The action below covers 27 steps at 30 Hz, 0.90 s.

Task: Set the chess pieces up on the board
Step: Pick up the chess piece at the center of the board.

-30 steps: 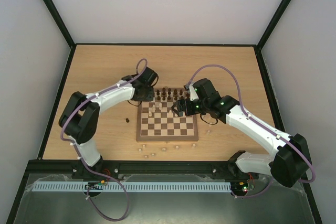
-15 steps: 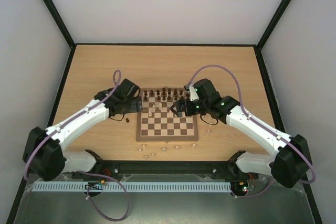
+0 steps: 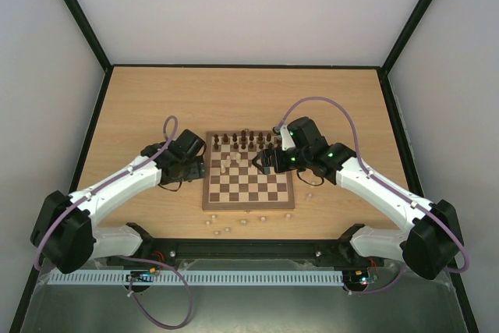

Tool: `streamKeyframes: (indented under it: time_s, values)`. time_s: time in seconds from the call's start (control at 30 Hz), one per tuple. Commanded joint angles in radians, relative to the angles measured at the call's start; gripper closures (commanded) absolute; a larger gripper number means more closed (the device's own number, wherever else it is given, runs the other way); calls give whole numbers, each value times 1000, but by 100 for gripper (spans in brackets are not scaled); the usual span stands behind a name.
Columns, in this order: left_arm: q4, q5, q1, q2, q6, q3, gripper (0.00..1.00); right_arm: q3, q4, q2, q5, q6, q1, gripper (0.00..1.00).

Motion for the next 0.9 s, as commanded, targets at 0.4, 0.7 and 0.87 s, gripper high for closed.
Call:
streamKeyframes:
  time_s: [0.4, 0.7, 0.87]
  values:
    - [115, 14, -1, 108, -37, -93, 38, -18, 9, -10, -33, -1, 3, 1]
    - [178, 23, -1, 173, -25, -107, 56, -21, 13, -9, -36, -1, 3, 1]
    - [200, 29, -1, 205, -17, -101, 62, -23, 10, -10, -34, -1, 3, 1]
